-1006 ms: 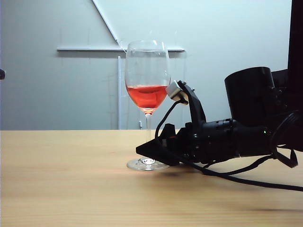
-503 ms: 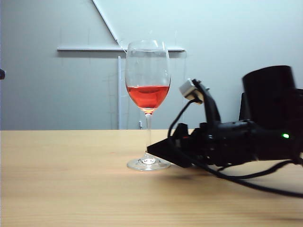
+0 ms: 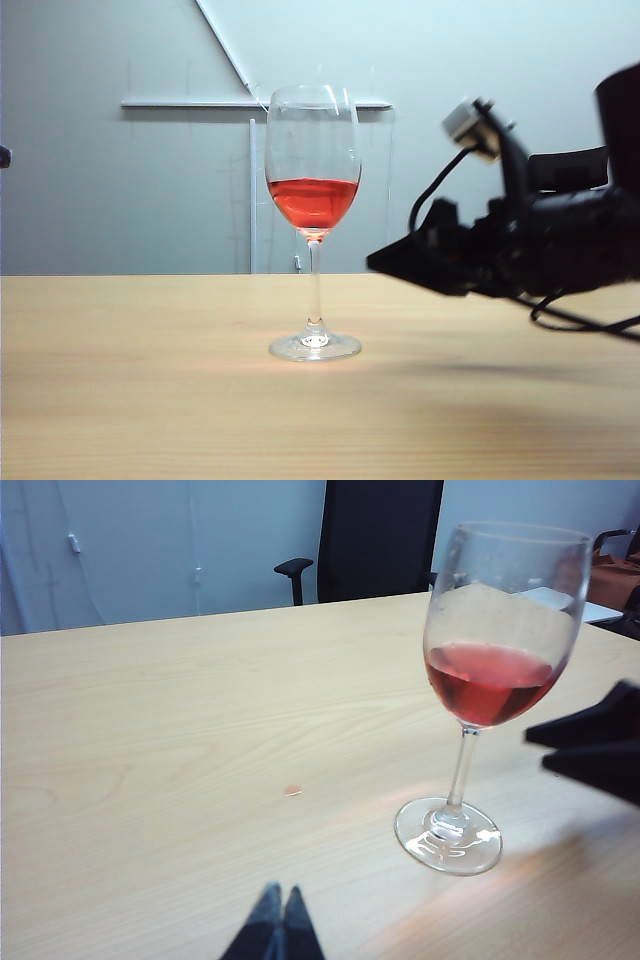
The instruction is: Gently pick up the goblet, rotate it counterclockwise for two full turns (viewing from above), and then place it back on the table.
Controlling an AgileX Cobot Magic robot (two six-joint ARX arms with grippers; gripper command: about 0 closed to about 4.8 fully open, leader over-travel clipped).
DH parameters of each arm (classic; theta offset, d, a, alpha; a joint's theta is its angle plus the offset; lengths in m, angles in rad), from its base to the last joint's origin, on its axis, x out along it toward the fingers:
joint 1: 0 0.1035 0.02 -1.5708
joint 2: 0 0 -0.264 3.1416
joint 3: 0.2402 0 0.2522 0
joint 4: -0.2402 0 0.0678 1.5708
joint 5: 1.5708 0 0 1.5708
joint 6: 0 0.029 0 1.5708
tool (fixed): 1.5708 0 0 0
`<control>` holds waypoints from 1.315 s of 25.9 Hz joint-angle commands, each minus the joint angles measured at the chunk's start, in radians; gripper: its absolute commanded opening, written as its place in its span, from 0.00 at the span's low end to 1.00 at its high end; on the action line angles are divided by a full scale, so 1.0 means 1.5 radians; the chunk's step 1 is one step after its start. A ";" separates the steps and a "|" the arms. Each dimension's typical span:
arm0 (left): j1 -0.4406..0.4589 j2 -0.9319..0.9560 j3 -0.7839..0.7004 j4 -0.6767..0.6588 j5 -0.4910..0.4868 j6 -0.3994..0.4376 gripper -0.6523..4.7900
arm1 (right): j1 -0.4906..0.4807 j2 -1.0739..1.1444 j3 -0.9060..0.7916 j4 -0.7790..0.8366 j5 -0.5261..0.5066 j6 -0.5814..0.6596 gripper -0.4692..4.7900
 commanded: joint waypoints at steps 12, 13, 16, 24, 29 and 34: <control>0.275 0.001 0.003 0.004 0.003 0.001 0.11 | 0.001 -0.447 -0.013 -0.381 0.165 -0.004 0.07; 0.293 0.001 0.003 0.004 0.003 0.001 0.11 | 0.001 -0.478 -0.013 -0.407 0.180 -0.004 0.07; 0.334 0.001 0.003 0.004 0.003 0.001 0.11 | 0.001 -0.589 -0.013 -0.510 0.228 -0.005 0.07; 0.374 0.001 0.003 0.004 0.003 0.001 0.11 | 0.000 -0.755 -0.012 -0.691 0.279 -0.005 0.07; 0.374 0.001 0.003 0.004 0.003 0.001 0.11 | 0.000 -0.771 -0.012 -0.689 0.280 -0.005 0.08; 0.374 0.001 0.003 0.004 0.003 0.001 0.11 | 0.001 -0.770 -0.013 -0.716 0.277 -0.005 0.08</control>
